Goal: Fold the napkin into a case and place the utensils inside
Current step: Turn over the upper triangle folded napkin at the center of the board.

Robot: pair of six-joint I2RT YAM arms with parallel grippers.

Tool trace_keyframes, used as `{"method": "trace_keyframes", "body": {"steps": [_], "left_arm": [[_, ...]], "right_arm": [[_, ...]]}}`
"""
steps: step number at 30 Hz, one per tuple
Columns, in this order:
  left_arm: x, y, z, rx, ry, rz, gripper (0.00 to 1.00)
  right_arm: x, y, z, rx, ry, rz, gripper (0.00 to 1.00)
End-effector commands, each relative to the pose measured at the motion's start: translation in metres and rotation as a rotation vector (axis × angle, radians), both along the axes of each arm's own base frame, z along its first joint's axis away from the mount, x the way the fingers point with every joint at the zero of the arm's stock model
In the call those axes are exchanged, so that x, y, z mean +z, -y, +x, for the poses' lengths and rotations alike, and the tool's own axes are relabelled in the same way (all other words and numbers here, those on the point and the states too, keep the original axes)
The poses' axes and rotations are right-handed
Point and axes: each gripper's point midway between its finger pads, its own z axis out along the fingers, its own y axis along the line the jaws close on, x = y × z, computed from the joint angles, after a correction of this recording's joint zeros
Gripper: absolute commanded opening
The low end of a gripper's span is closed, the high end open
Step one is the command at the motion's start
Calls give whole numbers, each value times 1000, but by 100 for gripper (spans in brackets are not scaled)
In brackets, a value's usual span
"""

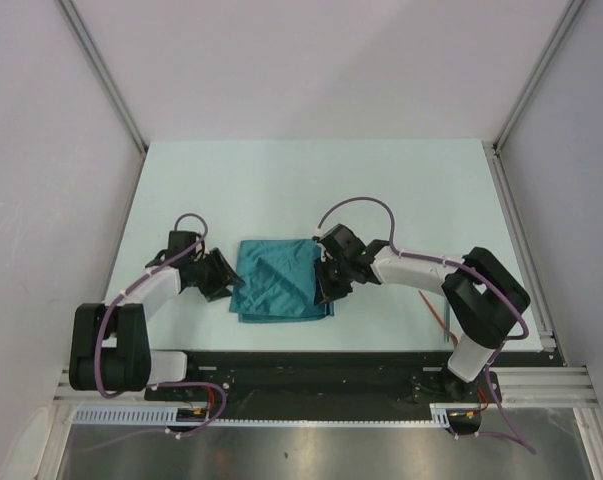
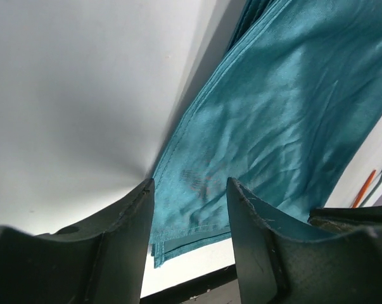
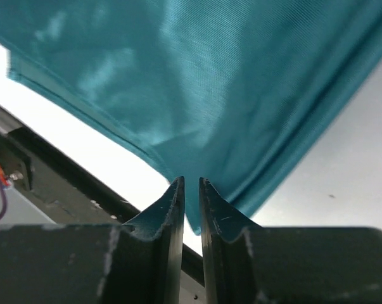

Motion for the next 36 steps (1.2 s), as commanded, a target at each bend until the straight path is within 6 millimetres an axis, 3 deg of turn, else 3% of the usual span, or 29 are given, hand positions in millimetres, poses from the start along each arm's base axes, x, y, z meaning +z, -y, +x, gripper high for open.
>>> {"method": "trace_keyframes", "body": {"steps": [1,5,7,16,20,31,36], "left_arm": [[9,-4,3,-18,69,29,55],[20,-3,2,-22,117,31,56],[25,-3,2,-13,131,24,56],[32,4,1,-37,146,-18,55],[32,4,0,-39,146,-16,55],[32,6,0,-43,146,-24,54],[34,6,1,-39,151,-27,54]], "right_arm": [[4,13,0,-40,21,-25,19],[14,20,-1,-75,23,-15,20],[25,20,0,-110,29,7,28],[18,11,-11,-123,-32,53,33],[11,15,-13,-142,-44,22,26],[5,29,-18,-176,-44,-21,32],[0,24,-21,-163,-60,-12,34]]}}
